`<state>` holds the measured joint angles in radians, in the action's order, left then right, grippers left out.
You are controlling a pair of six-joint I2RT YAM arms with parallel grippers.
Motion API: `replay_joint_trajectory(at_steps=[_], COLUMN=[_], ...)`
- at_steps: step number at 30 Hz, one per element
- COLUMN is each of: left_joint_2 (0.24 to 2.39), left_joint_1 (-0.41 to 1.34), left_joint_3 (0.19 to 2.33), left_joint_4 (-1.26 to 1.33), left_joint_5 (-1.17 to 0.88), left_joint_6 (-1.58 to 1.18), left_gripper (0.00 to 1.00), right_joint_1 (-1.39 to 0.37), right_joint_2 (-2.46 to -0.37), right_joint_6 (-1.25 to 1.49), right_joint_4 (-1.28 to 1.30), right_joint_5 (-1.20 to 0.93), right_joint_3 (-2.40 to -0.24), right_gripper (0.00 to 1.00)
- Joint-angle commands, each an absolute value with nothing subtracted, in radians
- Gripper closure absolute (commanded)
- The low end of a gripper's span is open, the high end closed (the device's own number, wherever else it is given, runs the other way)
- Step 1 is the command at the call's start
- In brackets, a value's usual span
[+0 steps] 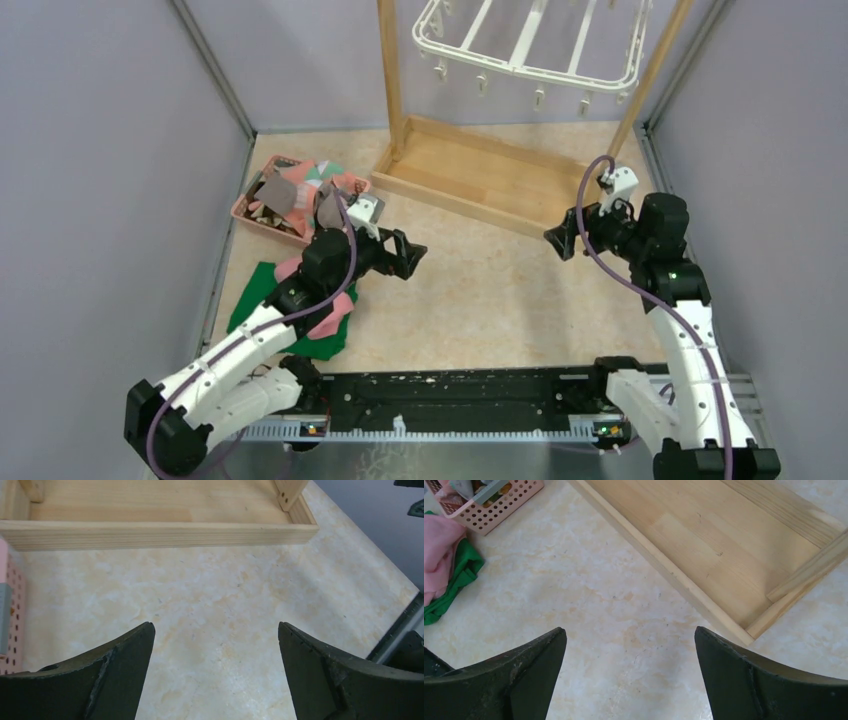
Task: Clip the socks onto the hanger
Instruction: Pick up the sock from the bin.
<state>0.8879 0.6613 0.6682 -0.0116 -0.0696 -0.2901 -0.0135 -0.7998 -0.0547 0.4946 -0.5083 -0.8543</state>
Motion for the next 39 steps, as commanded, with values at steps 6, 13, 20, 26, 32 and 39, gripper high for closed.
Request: replay_joint_trajectory(at_steps=[6, 13, 20, 26, 32, 39], left_joint_2=[0.789, 0.794, 0.823, 0.923, 0.986, 1.037], left_joint_1=[0.645, 0.644, 0.417, 0.157, 0.155, 0.162], left_joint_3=[0.548, 0.533, 0.539, 0.575, 0.604, 0.78], left_joint_4=[0.22, 0.169, 0.2, 0.305, 0.279, 0.057], left_joint_5=[0.104, 0.19, 0.067, -0.194, -0.082, 0.16], left_joint_6=[-0.267, -0.236, -0.337, -0.501, -0.503, -0.53], left_gripper=[0.01, 0.01, 0.06, 0.14, 0.14, 0.24], right_joint_1=[-0.044, -0.067, -0.067, -0.067, -0.097, -0.123], right_joint_2=[-0.893, -0.942, -1.087, -1.037, -1.06, -1.089], right_joint_6=[-0.187, -0.44, -0.498, -0.544, -0.56, -0.572], right_joint_4=[0.517, 0.565, 0.596, 0.617, 0.659, 0.687], right_joint_5=[-0.61, -0.887, -0.923, -0.838, -0.812, -0.806], right_joint_3=[-0.989, -0.913, -0.949, -0.93, -0.938, -0.954], right_gripper=[0.01, 0.01, 0.02, 0.04, 0.04, 0.04])
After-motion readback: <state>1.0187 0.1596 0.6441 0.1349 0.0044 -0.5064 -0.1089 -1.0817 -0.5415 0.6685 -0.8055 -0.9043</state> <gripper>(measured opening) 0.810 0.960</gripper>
